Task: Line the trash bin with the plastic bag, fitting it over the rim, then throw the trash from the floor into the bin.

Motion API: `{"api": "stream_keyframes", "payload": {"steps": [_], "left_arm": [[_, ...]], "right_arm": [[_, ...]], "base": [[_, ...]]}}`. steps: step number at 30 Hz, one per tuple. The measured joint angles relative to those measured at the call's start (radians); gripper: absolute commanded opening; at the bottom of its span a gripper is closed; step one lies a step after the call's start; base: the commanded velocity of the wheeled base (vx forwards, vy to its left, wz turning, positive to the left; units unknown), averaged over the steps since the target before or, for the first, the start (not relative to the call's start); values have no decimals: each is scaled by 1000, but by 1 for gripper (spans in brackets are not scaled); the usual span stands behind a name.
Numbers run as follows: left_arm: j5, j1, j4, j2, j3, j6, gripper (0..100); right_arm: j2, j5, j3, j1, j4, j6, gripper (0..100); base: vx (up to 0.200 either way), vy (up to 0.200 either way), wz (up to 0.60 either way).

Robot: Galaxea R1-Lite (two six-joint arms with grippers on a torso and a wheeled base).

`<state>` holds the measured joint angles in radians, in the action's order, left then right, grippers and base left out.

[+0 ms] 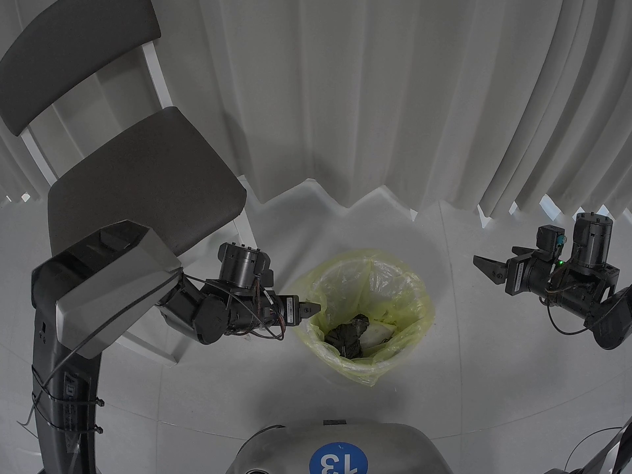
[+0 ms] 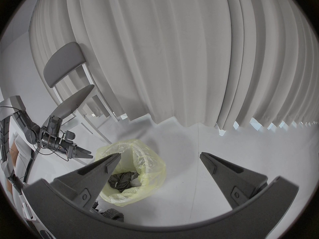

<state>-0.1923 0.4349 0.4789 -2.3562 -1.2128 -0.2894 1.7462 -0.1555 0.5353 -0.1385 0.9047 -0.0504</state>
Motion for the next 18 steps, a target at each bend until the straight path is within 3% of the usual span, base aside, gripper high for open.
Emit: {"api": "stream_keyframes", "payload": {"steps": [1,2,18], "left_arm": [[0,0,0,-2,-1,0,100],[-1,0,0,-4,-3,0,0],[-4,-7,1,-6,3,-1,0]], "right_arm": [[1,0,1,0,0,0,100],[1,0,1,0,0,0,100],[7,0,-1,5,0,5,100]], "base": [[0,0,0],[0,0,0],[0,0,0]]}}
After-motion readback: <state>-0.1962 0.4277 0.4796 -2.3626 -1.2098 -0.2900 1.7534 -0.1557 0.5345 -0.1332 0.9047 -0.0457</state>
